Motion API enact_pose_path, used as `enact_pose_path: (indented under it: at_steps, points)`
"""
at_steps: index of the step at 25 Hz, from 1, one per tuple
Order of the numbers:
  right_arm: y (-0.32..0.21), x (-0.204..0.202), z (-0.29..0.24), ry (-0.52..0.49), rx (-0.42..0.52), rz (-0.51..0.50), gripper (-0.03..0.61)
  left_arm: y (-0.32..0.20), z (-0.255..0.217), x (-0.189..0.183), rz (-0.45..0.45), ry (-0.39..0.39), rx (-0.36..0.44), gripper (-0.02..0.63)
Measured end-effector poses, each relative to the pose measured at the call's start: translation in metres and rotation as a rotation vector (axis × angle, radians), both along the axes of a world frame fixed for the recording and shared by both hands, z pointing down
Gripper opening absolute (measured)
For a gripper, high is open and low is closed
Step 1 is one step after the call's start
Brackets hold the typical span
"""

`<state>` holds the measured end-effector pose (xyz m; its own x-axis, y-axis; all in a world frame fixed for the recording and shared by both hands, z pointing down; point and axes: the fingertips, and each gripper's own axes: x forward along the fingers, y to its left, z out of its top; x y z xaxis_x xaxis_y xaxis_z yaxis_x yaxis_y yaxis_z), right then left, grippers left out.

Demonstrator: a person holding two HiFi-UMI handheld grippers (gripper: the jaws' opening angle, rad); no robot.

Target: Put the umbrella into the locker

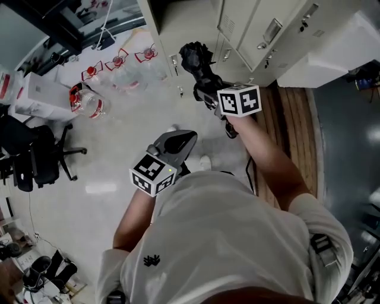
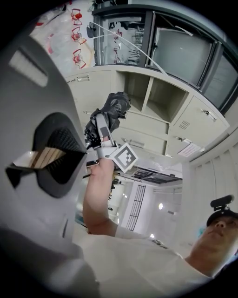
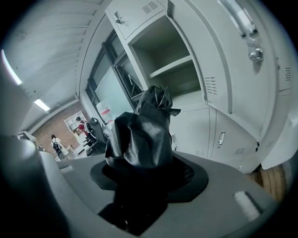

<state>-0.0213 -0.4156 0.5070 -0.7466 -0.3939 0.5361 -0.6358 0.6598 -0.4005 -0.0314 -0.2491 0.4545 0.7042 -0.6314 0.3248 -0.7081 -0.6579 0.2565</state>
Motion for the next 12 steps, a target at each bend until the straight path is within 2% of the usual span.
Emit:
enact_pose_path:
  at_steps: [7, 12]
  points:
    - [-0.067, -0.031, -0.006, 0.024, 0.037, 0.053, 0.239, -0.058, -0.005, -0.024, 0.071, 0.029, 0.030, 0.056]
    - [-0.115, -0.053, -0.011, 0.047, 0.051, 0.106, 0.239, -0.102, -0.008, -0.049, 0.147, 0.018, 0.034, 0.056]
